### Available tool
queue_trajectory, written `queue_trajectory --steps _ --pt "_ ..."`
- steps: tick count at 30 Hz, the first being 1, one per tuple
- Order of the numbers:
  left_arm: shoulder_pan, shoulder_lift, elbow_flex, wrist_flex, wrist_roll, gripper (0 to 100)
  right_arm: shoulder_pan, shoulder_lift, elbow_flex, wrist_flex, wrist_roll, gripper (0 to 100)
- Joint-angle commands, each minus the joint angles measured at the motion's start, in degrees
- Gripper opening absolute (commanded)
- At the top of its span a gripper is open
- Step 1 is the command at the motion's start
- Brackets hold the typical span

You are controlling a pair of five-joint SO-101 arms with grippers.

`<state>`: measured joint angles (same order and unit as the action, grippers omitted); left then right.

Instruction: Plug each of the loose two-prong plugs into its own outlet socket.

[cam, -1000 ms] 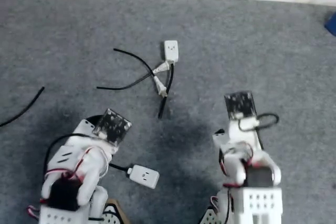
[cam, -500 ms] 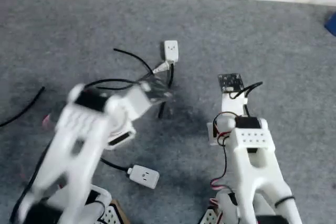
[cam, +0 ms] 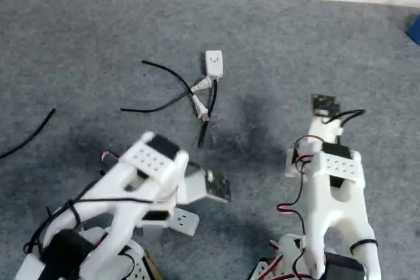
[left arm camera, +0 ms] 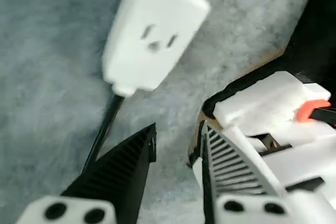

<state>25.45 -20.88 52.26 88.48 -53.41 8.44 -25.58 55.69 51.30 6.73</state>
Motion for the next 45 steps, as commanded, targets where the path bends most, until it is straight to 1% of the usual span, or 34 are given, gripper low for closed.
queue_trajectory --steps 1,3,8,10,14,17,20,24,27,31,34,36,40,45 --pt "1.71 -3.38 2.59 -4.57 -0.62 24 2.59 0.04 -2.95 -0.75 -0.7 24.9" --pt "2.77 -3.38 2.95 -7.56 -0.62 24 2.51 0.04 -2.77 -0.75 -0.7 28.4" --pt "7.25 -3.38 3.91 -15.3 0.88 24 2.51 0.04 -2.68 -1.45 -0.7 28.9" --pt "7.52 -3.38 3.82 -20.4 3.43 24 2.51 0.04 -2.59 -2.07 -0.7 28.9" --pt "7.43 -3.3 5.05 -28.04 5.19 24 2.42 0.04 -2.59 -1.98 -0.7 28.9" --pt "7.34 -3.38 4.0 -28.31 5.8 24 2.07 0.04 -2.59 -1.98 -0.7 28.9" --pt "5.67 -3.38 0.13 -26.11 5.71 24 0.66 0.04 -2.51 -1.98 -0.53 28.9" --pt "-0.4 -3.3 -4.26 -25.58 5.19 24 0.66 0.04 -2.51 -1.98 -0.44 28.9" --pt "-4.88 -3.3 -5.49 -25.58 1.76 24 0.48 0.04 -2.51 -1.98 -0.35 28.9" --pt "-8.4 -3.12 -4.79 -28.84 1.14 24 0.4 0.04 -2.51 -1.98 -0.35 28.9" --pt "-7.69 -0.66 -3.12 -29.63 1.41 24 0.4 0.04 -2.51 -1.98 -0.35 28.9" --pt "-5.85 1.8 -2.42 -29.63 1.67 24 0.4 0.22 -2.51 -1.98 -0.35 28.9" --pt "-2.24 6.02 -2.24 -30.95 5.1 24 0.4 0.31 -2.51 -1.98 -0.35 28.9" --pt "0.13 9.01 -2.24 -33.23 5.54 24 0.4 0.31 -2.51 -1.98 -0.26 28.9"
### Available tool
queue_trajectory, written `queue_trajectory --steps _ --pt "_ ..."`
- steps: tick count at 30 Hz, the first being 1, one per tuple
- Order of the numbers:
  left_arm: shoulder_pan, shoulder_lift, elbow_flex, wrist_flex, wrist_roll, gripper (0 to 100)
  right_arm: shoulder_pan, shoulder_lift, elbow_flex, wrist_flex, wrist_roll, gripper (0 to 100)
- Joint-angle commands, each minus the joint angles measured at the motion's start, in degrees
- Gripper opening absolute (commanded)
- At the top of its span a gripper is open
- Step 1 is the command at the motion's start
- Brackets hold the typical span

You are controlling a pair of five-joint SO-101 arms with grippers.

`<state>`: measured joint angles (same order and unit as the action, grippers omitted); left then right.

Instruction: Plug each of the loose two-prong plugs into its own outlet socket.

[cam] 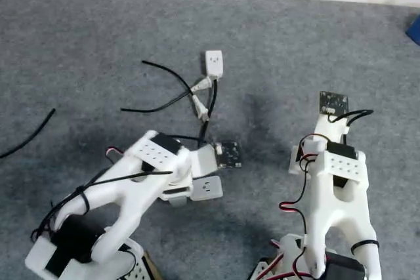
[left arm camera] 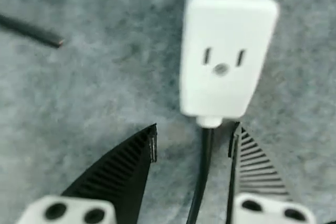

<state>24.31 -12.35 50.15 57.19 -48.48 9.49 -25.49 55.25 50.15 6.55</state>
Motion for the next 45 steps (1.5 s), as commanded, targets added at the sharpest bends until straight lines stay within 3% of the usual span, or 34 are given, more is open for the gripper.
queue_trajectory --steps 1,8,13,19,28,32,35,39,45 --pt "1.19 0.92 -0.4 -3.08 1.23 24 -0.66 0.22 -2.07 -0.84 -0.09 28.9" --pt "-1.71 2.77 -3.12 -6.95 2.64 22 -0.75 0.22 -2.07 -0.75 -0.09 28.9" --pt "-2.95 4.26 -4.97 -8.53 2.29 0 -0.75 0.22 -2.07 -0.75 -0.09 28.9" --pt "-3.21 3.91 -5.41 -7.74 -0.62 1 -1.1 0.48 -1.98 -0.75 0.0 28.9" --pt "-3.82 3.82 -16.66 14.07 -1.76 1 -2.24 0.57 -1.98 -0.84 0.0 28.9" --pt "-9.71 2.68 -26.42 22.15 -2.73 1 -2.24 0.57 -1.89 -0.84 0.0 28.9" --pt "-13.58 2.59 -31.6 29.45 -7.38 1 -2.24 0.57 -1.89 -0.84 0.0 28.9" --pt "-14.55 3.38 -28.18 41.67 -14.15 0 -2.24 0.57 -1.89 -0.84 0.0 28.9" --pt "-15.52 3.38 -17.01 43.6 -23.74 0 -2.24 0.57 -1.01 -1.01 0.0 28.9"
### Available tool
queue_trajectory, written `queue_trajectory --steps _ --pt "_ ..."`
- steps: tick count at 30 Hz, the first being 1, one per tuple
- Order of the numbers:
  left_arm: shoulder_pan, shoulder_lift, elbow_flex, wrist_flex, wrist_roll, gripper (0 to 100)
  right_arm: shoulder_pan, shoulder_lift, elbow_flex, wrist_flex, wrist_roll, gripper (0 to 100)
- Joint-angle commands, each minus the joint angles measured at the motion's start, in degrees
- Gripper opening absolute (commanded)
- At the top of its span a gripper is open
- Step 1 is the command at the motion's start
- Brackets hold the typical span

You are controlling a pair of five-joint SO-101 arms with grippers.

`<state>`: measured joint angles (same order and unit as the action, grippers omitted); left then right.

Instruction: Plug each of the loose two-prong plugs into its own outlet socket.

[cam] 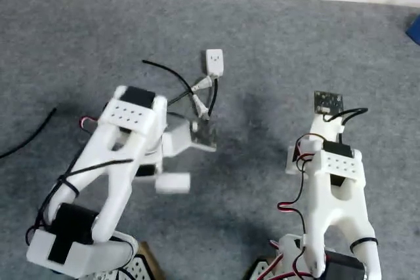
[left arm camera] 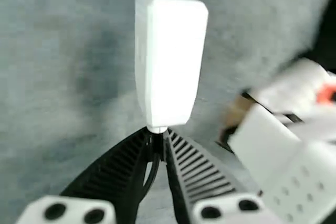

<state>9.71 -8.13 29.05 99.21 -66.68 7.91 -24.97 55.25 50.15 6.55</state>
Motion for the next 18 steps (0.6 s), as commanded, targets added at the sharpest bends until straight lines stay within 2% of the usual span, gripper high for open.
queue_trajectory --steps 1,6,8,10,12,18 --pt "-1.71 -0.48 5.76 1.14 -8.53 0 -0.75 -0.04 -0.66 -1.36 0.0 28.9" --pt "-5.76 -0.13 4.26 -3.52 -10.73 2 -1.1 -0.31 -0.22 -2.24 0.0 28.9" --pt "-6.64 -0.13 3.47 -6.42 -9.32 11 -1.36 -0.31 -0.22 -2.24 0.0 28.9" --pt "-6.99 -0.13 1.89 -9.58 -4.04 21 -1.36 -0.31 -0.22 -2.24 0.0 28.9" --pt "-6.81 -0.13 0.4 -12.57 0.62 27 -1.36 -0.31 -0.22 -2.24 0.0 28.9" --pt "-6.64 -0.04 -1.1 -15.21 1.05 26 -1.36 -0.4 -0.22 -2.24 0.09 28.9"
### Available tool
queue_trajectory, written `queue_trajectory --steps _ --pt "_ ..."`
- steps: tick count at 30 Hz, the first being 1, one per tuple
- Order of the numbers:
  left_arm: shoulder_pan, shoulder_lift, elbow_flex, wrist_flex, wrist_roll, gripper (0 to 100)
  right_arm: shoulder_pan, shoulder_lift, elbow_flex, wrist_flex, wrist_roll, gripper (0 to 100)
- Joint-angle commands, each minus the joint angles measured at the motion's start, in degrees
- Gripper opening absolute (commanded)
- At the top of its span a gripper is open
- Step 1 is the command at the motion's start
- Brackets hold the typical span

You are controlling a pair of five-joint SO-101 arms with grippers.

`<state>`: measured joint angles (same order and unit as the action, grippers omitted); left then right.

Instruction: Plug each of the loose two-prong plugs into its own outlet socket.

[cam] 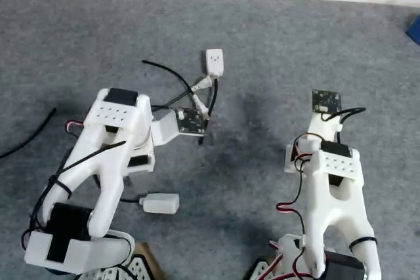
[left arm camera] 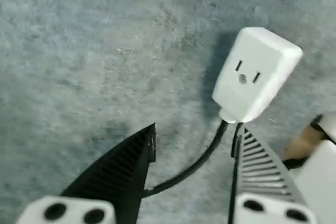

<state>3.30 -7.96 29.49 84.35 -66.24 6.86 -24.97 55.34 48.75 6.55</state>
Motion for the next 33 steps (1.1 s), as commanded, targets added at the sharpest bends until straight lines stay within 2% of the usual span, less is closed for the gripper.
queue_trajectory --steps 1,6,14,17,22,25,28,33 --pt "-0.4 -0.31 -1.27 1.14 0.62 26 -0.31 -0.4 -0.31 -0.84 0.09 28.9" --pt "-0.04 -0.92 3.3 7.47 0.18 20 -0.31 -0.48 -0.31 -0.84 0.09 28.9" --pt "8.31 -1.01 12.44 7.82 0.7 18 -0.31 -0.4 -0.31 -0.84 1.32 28.9" --pt "13.05 -1.01 14.02 6.68 5.19 18 -0.31 -0.31 -0.31 -0.84 1.41 28.9" --pt "17.63 -0.4 14.02 -1.85 12.04 19 -0.31 -0.31 -0.31 -0.75 1.49 28.9" --pt "17.45 -0.4 13.23 -8.7 15.03 19 -0.31 -0.31 -0.31 -0.75 1.49 28.9" --pt "13.67 -0.4 10.07 -14.33 17.32 19 -0.84 -0.4 -0.22 -0.75 1.49 28.9" --pt "8.84 -0.31 3.65 -14.42 13.98 19 -0.92 -0.4 -0.22 -0.75 1.49 28.9"
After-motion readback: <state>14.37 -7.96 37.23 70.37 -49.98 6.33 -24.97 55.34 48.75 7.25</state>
